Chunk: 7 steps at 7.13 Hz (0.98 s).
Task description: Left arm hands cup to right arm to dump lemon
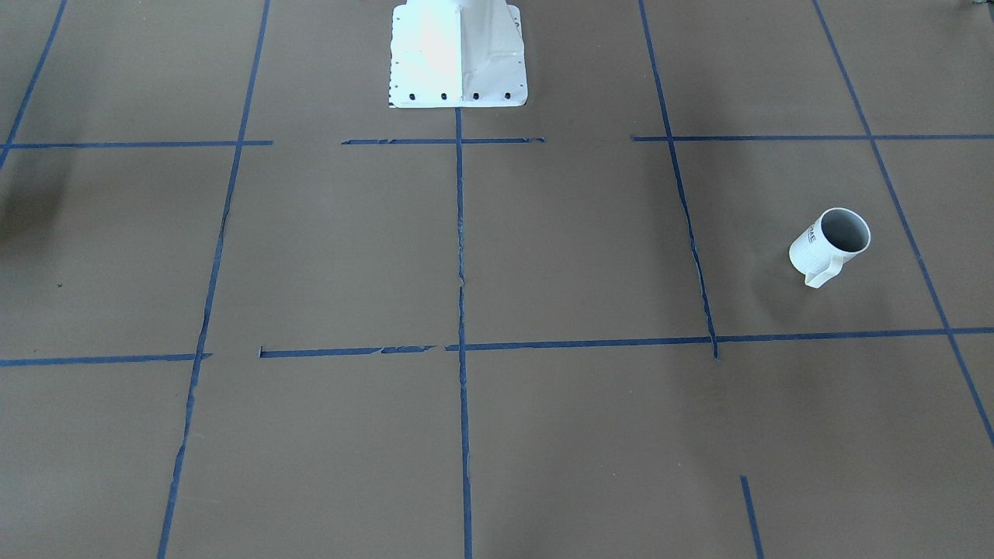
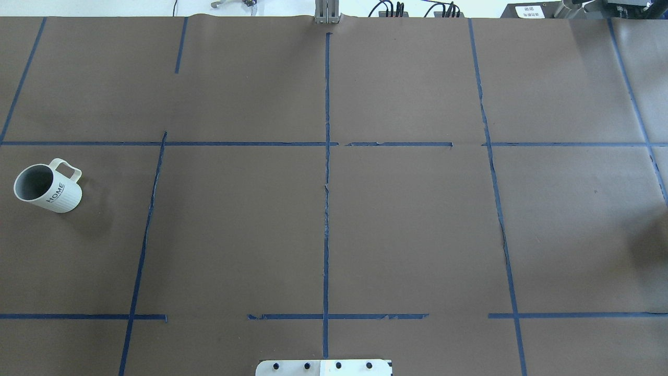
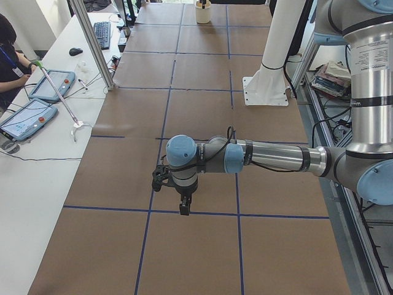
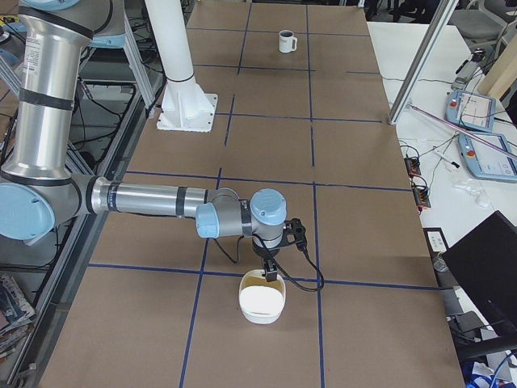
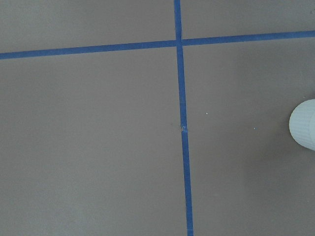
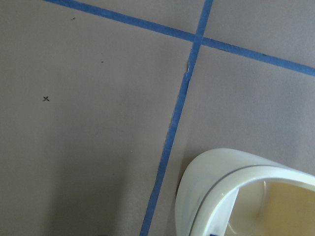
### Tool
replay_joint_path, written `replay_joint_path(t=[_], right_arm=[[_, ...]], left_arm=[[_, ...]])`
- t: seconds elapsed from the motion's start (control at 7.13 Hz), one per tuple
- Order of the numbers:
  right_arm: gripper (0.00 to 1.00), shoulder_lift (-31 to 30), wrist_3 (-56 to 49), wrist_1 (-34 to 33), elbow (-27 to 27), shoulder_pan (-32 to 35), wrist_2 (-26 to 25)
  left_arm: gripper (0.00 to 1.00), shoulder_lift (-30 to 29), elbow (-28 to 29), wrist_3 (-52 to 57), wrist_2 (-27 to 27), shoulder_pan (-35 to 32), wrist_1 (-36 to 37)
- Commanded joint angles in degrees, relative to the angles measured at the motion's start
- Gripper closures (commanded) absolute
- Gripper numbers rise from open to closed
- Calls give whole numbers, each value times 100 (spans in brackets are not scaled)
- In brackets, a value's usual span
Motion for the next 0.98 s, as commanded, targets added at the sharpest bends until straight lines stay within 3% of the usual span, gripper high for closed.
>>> replay_joint_path(t=[0.0,0.14,0.56,0.84], right_arm=[[0,79,24,7,30,0,11],[0,323,1051,772,865,0,167],[0,308,1062,771,865,0,169],[0,290,1062,780,865,0,151]], left_arm=[[0,-77,-16,-29,4,10,-360],[0,-556,158,-569,47,367,-2017],[0,-561,177,-626,39,370,-2016],[0,-491,186,-1791,48,719,-2347]])
